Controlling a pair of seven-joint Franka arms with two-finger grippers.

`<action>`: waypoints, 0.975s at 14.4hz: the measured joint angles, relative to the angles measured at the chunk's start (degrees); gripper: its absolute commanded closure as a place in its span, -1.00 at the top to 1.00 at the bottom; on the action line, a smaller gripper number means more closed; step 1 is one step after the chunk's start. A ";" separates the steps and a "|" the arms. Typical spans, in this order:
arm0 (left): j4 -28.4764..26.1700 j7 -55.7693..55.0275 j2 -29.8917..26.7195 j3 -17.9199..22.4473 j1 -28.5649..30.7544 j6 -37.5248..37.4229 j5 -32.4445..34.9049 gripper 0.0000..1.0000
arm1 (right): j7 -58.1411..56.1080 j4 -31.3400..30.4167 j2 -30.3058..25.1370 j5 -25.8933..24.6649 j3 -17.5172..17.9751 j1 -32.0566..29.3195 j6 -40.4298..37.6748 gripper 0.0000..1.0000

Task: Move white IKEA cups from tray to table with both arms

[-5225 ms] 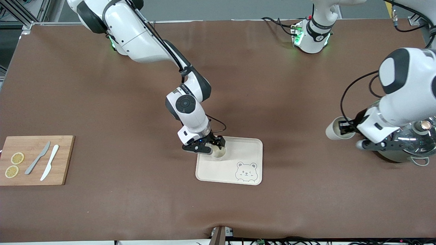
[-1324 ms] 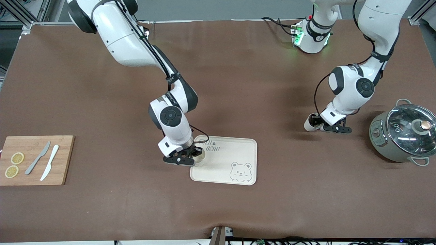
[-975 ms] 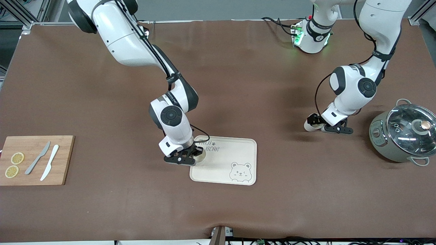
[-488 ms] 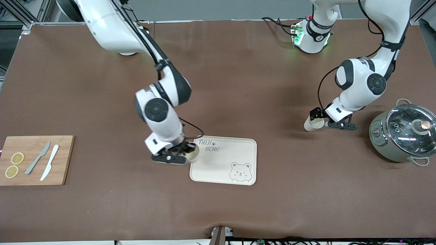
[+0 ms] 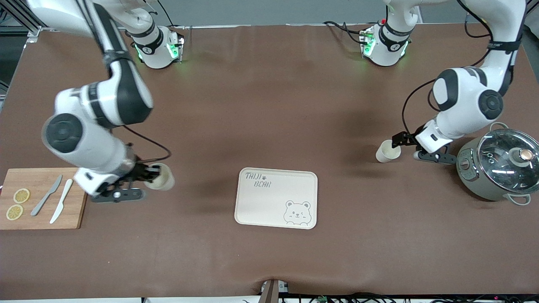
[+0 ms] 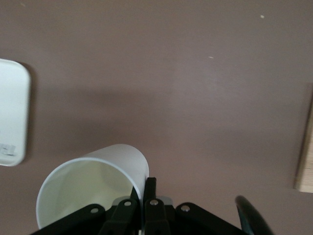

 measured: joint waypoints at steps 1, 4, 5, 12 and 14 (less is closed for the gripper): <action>2.38 0.00 -0.02 0.02 0.57 -1.97 0.00 1.00 | -4.44 -1.79 -0.60 0.66 -0.02 -2.69 0.31 -1.00; 7.22 -0.07 -0.01 0.03 1.13 -3.50 -0.04 1.00 | -15.18 -6.48 -0.91 4.54 -0.08 -10.02 3.46 -1.00; 8.97 -0.37 -0.02 0.21 0.91 -4.20 -0.12 1.00 | -17.38 -9.16 -0.90 4.97 -0.08 -11.43 7.18 -1.00; 31.50 -7.24 -0.54 10.32 -9.71 -26.93 0.20 1.00 | -18.66 -20.24 0.68 5.07 0.70 -11.84 24.28 -1.00; 34.85 -9.71 -0.53 8.96 -9.94 -30.13 2.69 1.00 | -18.66 -20.37 1.57 5.07 0.70 -11.88 26.28 -1.00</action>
